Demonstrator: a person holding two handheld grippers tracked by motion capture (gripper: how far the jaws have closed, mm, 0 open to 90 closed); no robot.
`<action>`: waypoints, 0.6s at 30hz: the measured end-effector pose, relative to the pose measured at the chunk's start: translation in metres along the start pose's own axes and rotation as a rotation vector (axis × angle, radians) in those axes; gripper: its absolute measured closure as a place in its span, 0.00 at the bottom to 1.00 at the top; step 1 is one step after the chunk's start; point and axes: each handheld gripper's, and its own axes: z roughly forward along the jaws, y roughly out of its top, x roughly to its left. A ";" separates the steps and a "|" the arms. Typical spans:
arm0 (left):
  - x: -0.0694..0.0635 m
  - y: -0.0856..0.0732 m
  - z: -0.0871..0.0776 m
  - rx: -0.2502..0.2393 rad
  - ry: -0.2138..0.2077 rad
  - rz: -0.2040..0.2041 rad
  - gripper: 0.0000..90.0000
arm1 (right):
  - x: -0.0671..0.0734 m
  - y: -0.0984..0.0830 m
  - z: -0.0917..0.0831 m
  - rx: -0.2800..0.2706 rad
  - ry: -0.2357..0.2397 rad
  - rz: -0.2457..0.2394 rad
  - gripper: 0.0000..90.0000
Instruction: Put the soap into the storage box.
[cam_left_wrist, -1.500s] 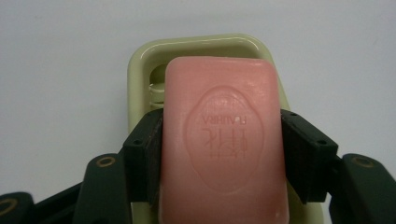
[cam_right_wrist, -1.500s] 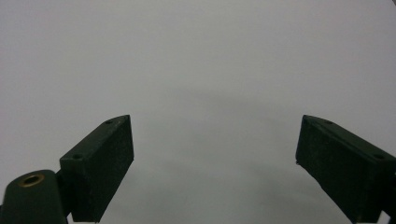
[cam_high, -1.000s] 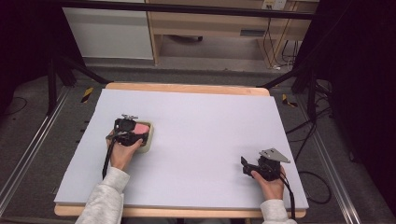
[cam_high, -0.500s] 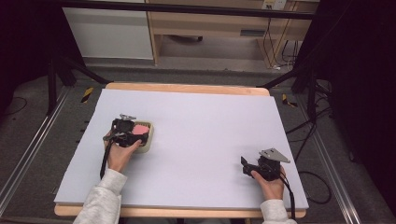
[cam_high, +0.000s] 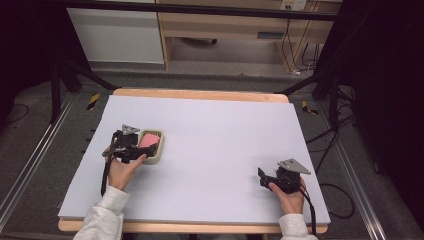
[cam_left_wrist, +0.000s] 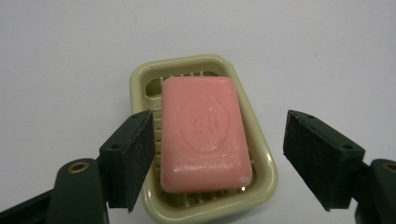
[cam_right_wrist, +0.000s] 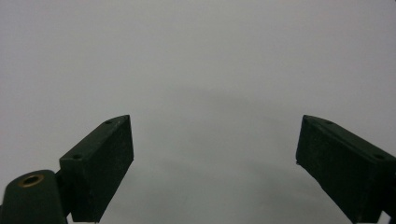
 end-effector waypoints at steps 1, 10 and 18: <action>0.001 -0.001 -0.002 -0.005 -0.003 0.002 0.27 | 0.000 0.000 0.000 0.000 -0.002 -0.002 0.13; 0.005 -0.025 -0.022 -0.073 -0.027 0.028 0.27 | 0.000 0.000 -0.001 -0.001 0.001 0.006 0.13; 0.017 -0.049 -0.036 -0.083 -0.020 0.022 0.26 | 0.000 0.000 -0.001 -0.007 -0.001 0.009 0.12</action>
